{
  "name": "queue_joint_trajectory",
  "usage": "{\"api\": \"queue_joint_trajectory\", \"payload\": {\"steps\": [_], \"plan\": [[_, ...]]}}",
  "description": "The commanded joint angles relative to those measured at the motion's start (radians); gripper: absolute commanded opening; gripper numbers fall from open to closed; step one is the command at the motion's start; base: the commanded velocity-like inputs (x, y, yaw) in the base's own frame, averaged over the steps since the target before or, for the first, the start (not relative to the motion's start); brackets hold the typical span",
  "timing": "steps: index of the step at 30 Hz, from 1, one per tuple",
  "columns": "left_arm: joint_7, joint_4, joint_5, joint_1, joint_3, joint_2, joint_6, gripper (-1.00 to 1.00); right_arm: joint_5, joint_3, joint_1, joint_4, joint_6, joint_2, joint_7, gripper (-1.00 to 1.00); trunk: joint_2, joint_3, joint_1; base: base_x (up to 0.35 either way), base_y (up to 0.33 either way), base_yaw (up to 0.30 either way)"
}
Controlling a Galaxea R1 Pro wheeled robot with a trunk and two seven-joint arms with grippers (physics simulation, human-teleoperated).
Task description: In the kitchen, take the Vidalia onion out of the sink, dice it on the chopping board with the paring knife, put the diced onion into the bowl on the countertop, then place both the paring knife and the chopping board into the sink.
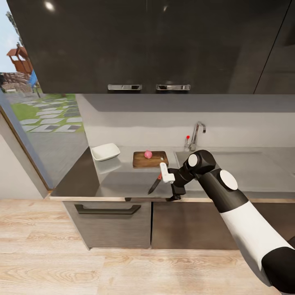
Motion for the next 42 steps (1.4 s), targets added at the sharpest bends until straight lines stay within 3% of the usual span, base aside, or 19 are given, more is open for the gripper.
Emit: {"api": "queue_joint_trajectory", "payload": {"steps": [1, 9, 34, 39, 42], "plan": [[0.002, 0.002, 0.008, 0.000, -0.009, 0.000, 0.002, 1.00, 0.003, 0.002, -0.001, -0.001, 0.011, -0.001, 0.004, 1.00, -0.002, -0.002, 0.001, 0.000, 0.000, 0.000], [0.002, 0.001, 0.010, 0.002, -0.008, 0.002, 0.002, 1.00, 0.003, 0.002, -0.002, 0.003, 0.010, -0.001, 0.004, 1.00, -0.002, -0.002, 0.001, 0.099, 0.000, 0.000], [0.002, 0.001, 0.010, 0.002, -0.008, 0.002, 0.004, 1.00, 0.003, 0.006, -0.002, 0.079, -0.031, -0.001, 0.002, 1.00, -0.002, -0.002, 0.001, 0.315, -0.012, 0.000], [0.002, 0.001, 0.010, 0.002, -0.008, 0.001, 0.003, 1.00, 0.003, 0.008, -0.002, 0.136, -0.066, 0.002, 0.002, 1.00, -0.002, -0.002, 0.001, 0.206, -0.125, 0.000], [0.002, 0.001, 0.010, 0.002, -0.008, 0.001, 0.003, 1.00, 0.003, 0.033, -0.002, 0.175, -0.089, 0.003, 0.002, 1.00, -0.002, -0.002, 0.001, 0.113, -0.082, 0.000]]}}
